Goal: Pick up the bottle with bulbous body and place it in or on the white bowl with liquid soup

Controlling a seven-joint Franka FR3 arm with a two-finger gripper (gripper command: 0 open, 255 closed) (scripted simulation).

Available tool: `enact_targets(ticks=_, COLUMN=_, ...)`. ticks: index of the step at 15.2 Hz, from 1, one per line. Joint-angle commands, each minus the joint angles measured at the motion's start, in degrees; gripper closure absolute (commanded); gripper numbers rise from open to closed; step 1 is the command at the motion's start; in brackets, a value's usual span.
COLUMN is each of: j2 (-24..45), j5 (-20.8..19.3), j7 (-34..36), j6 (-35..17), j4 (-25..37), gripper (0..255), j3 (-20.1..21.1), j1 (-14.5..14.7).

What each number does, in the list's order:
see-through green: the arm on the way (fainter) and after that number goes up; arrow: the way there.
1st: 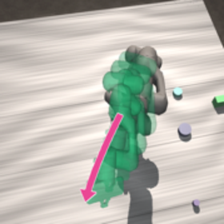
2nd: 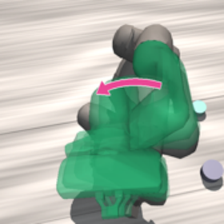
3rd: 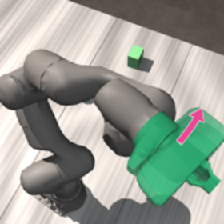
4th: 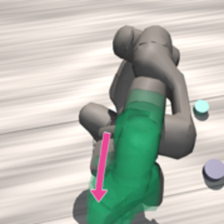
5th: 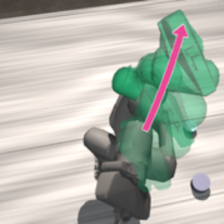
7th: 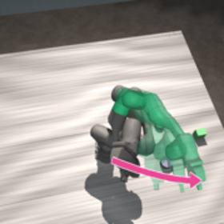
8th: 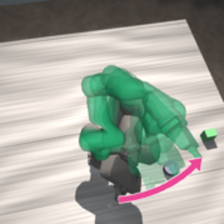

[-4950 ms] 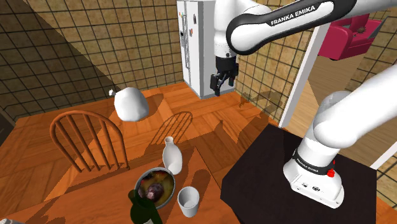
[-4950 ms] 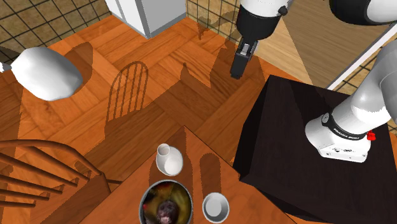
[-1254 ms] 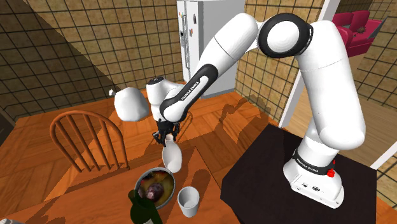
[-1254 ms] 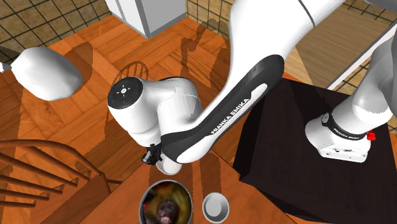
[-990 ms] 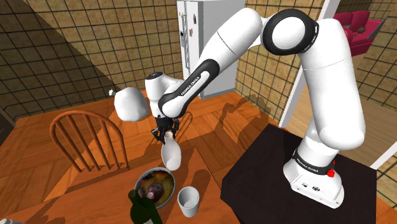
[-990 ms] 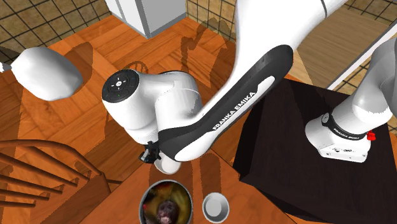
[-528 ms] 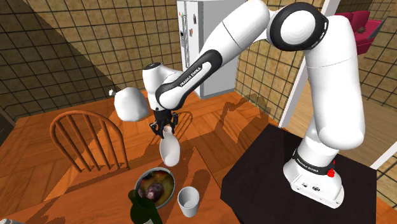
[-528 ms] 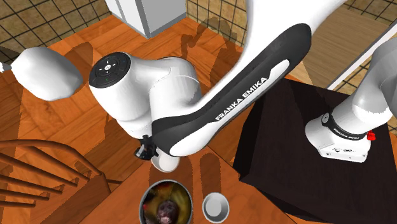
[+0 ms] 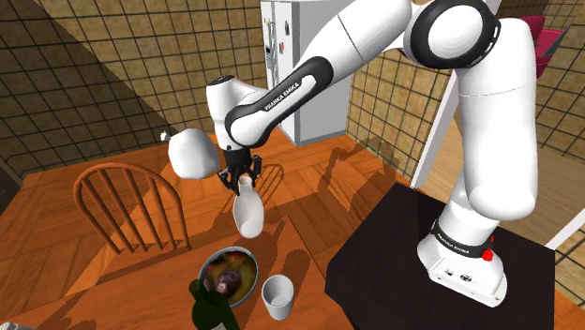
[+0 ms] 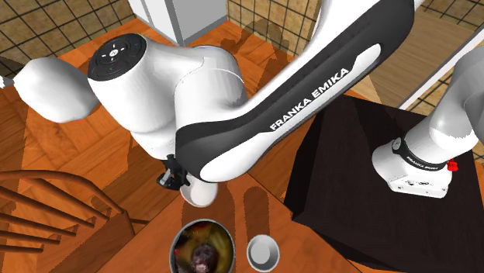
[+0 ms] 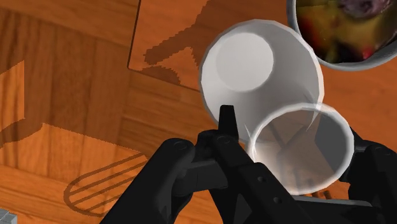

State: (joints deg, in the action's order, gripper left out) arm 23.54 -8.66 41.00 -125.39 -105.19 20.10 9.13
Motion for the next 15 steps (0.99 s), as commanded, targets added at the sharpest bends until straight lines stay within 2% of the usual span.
enact_targets(ticks=1, j2=-0.9, j5=0.39, j7=-0.18, j6=1.27, j4=0.43, gripper=255, j3=0.21, j1=-0.11)
enact_targets(ticks=10, j2=-3.91, j5=1.77, j7=-1.0, j6=6.59, j4=2.92, gripper=255, j3=0.82, j1=-0.52)
enact_targets(ticks=15, j2=-3.72, j5=1.56, j7=4.09, j6=11.67, j4=8.07, gripper=255, j3=2.59, j1=3.37)
